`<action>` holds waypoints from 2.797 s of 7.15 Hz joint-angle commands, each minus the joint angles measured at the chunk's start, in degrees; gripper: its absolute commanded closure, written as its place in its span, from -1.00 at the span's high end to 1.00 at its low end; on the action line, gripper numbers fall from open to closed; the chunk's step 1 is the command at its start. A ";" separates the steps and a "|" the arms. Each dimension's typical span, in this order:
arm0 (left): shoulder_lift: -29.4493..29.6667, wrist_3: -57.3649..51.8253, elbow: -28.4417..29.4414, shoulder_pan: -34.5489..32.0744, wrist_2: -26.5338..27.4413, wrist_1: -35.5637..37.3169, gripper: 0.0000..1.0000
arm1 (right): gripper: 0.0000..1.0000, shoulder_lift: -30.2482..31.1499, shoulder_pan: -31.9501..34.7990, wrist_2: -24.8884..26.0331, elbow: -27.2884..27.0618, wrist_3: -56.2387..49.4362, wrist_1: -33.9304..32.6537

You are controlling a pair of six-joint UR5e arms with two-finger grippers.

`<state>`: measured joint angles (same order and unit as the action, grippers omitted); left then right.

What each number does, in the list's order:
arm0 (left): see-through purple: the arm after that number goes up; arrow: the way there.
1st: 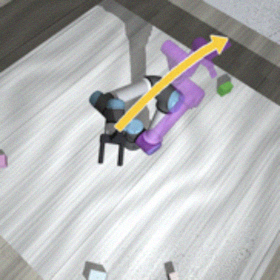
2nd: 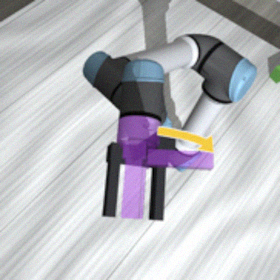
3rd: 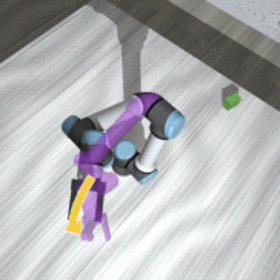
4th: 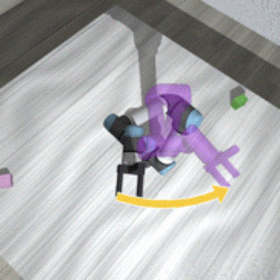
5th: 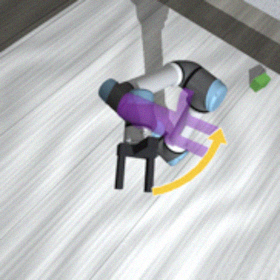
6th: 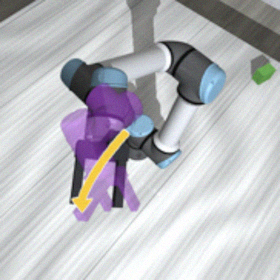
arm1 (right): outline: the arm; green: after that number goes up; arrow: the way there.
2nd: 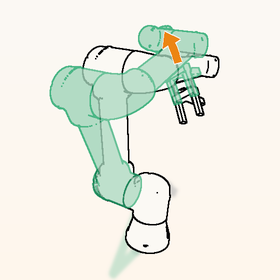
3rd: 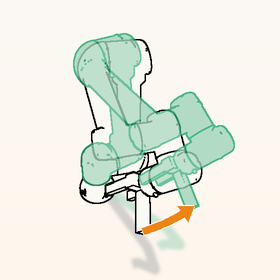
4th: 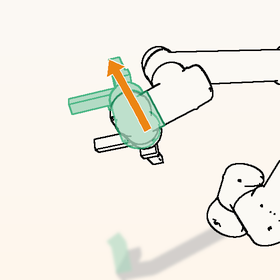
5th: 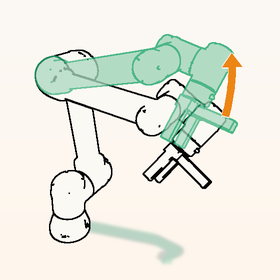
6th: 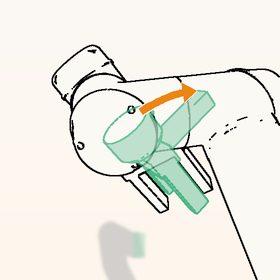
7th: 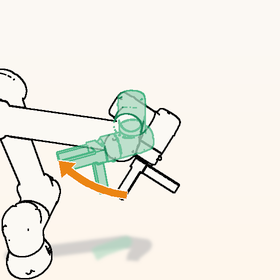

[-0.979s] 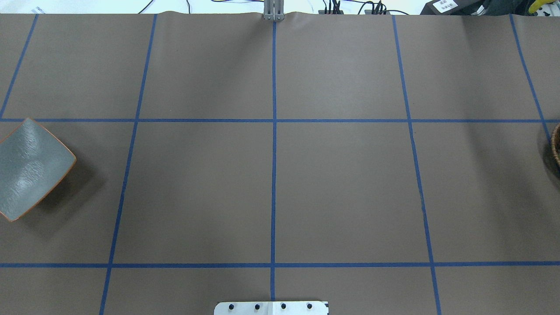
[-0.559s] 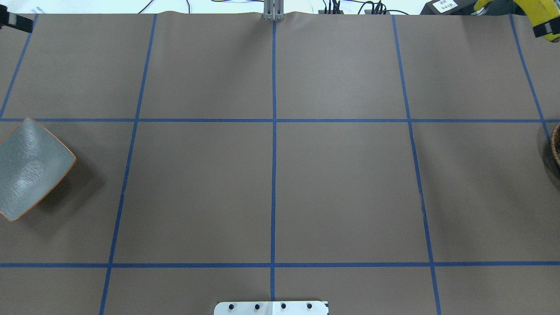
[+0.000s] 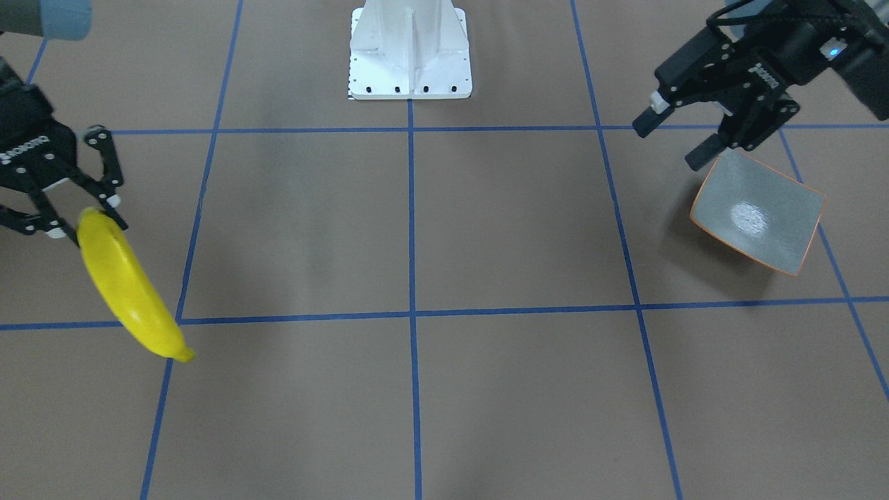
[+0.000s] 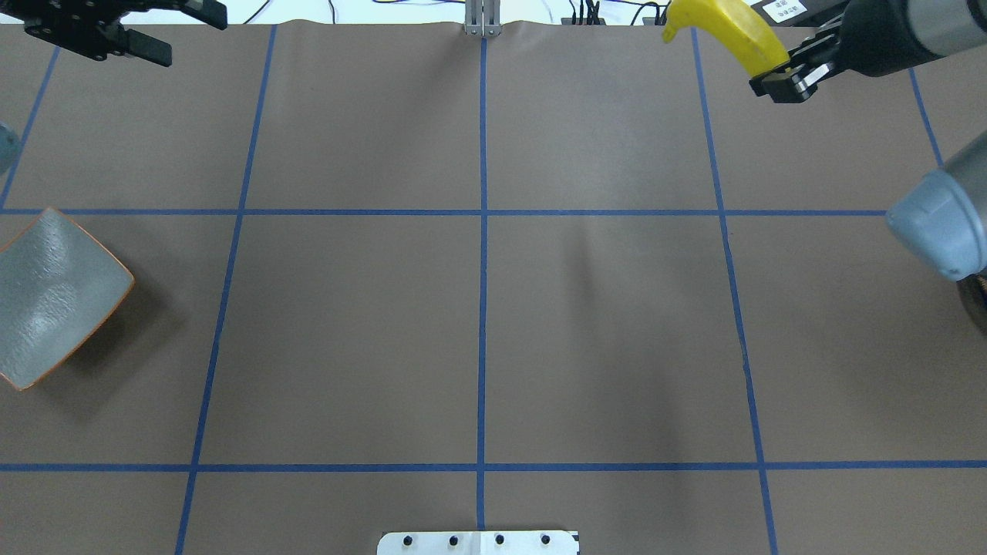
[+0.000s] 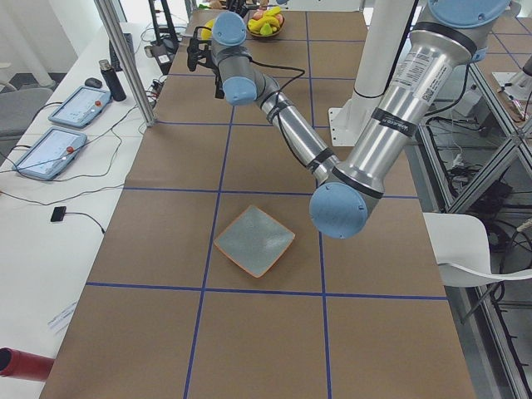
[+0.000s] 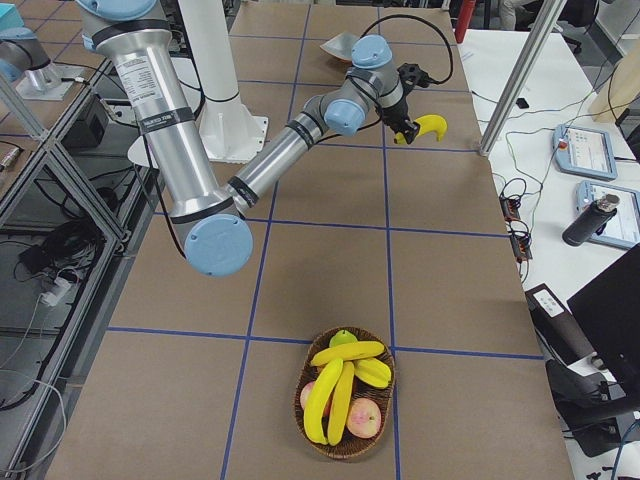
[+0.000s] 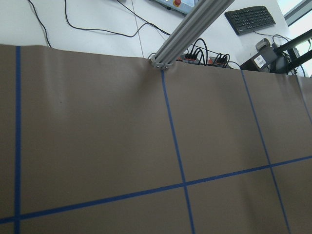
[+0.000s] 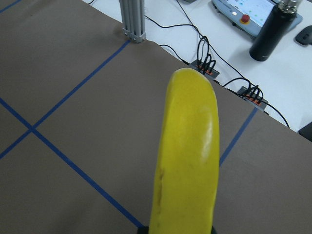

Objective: Transfer all bananas from basket to plate

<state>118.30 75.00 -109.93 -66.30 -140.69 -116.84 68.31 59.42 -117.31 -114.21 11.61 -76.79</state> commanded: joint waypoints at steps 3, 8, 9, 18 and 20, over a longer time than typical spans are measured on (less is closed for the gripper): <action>3.42 20.74 1.39 9.67 6.90 0.38 0.94 | -1.00 -9.82 -20.28 24.00 -2.24 -0.89 -7.62; 6.67 36.61 3.84 15.31 10.07 1.61 0.92 | -1.00 -17.15 -34.18 43.54 -2.51 -0.10 -14.26; 7.63 36.97 4.55 15.84 10.08 1.61 0.92 | -1.00 -17.59 -36.55 46.87 -2.60 -0.01 -16.01; 10.11 38.82 8.42 17.43 10.87 1.53 0.56 | -1.00 -19.79 -39.47 48.14 -4.35 0.34 -18.14; 9.75 38.21 8.07 17.52 11.22 1.00 -0.75 | -1.00 -19.79 -39.47 48.14 -4.27 0.34 -18.14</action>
<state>128.22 113.63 -101.68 -48.84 -129.61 -115.55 48.53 19.96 -69.17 -118.50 11.96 -94.92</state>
